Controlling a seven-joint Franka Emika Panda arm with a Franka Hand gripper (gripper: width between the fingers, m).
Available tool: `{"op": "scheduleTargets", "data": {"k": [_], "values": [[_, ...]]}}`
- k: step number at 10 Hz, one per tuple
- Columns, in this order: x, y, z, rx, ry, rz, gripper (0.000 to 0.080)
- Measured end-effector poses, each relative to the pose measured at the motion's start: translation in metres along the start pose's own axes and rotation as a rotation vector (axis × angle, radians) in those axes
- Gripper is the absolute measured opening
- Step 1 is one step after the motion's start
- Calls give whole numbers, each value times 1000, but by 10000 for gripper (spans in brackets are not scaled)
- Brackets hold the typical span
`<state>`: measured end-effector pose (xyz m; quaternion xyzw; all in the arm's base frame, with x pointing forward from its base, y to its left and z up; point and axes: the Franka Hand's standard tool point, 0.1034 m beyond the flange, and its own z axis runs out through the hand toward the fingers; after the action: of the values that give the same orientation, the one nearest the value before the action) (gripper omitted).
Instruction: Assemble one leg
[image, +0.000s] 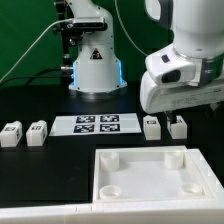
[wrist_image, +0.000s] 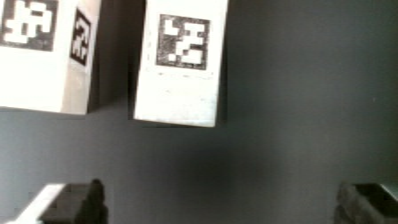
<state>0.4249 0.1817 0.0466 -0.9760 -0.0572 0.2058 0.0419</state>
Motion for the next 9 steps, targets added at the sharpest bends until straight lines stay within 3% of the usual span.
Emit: {"op": "scheduleTargets", "data": {"k": [2,5,9], "values": [[-12,-3,6,-10,-203,43,649],[-16,-6,16,-13,-464,53,649],[-12,-7,19,-9,-478,52,649]]}}
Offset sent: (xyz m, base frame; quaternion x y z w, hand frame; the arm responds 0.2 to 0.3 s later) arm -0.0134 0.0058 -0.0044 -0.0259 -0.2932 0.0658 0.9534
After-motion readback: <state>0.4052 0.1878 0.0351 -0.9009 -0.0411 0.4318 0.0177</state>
